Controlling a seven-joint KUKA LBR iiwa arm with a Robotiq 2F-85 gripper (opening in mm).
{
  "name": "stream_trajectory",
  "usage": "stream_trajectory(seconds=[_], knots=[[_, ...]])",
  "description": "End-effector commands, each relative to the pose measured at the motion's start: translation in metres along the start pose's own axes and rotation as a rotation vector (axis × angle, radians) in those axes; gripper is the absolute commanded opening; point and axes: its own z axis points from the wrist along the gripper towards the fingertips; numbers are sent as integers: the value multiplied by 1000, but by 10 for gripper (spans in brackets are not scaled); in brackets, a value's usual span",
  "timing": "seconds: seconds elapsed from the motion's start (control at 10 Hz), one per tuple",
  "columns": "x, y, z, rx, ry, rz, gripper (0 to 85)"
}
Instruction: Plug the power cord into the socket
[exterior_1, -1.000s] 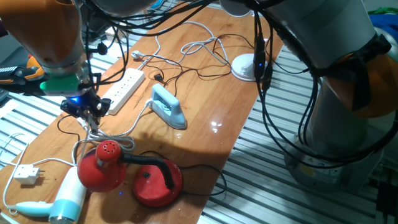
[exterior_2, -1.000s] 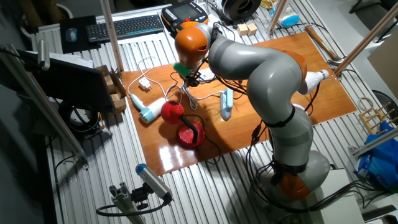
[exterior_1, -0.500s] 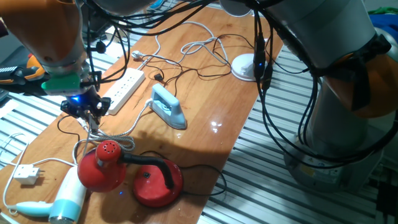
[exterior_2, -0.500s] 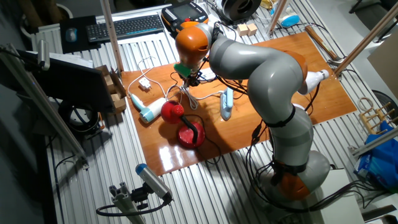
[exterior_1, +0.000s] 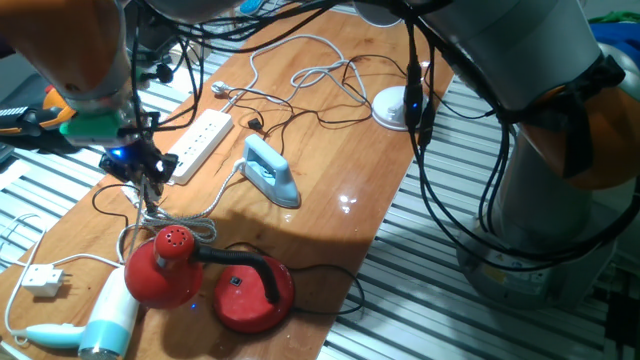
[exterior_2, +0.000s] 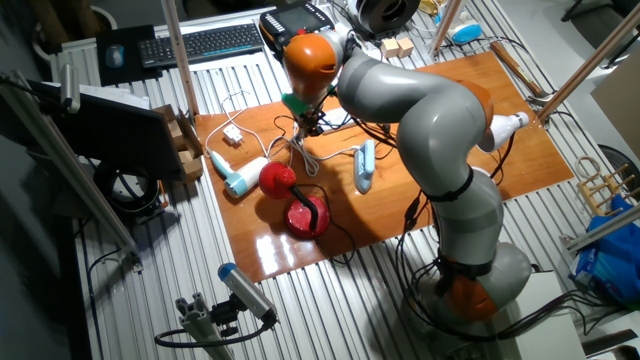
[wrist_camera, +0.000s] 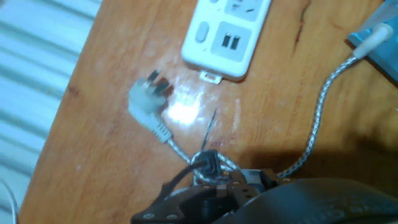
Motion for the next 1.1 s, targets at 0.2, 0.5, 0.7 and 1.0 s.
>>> stream_trajectory(seconds=[0.2,0.5,0.7,1.0], knots=[[-11,-5,-5,-2,0,44,0],[-15,-8,-9,-6,-3,45,0],[-13,-8,-10,-9,5,55,0],[-12,-8,-22,1,6,53,0]])
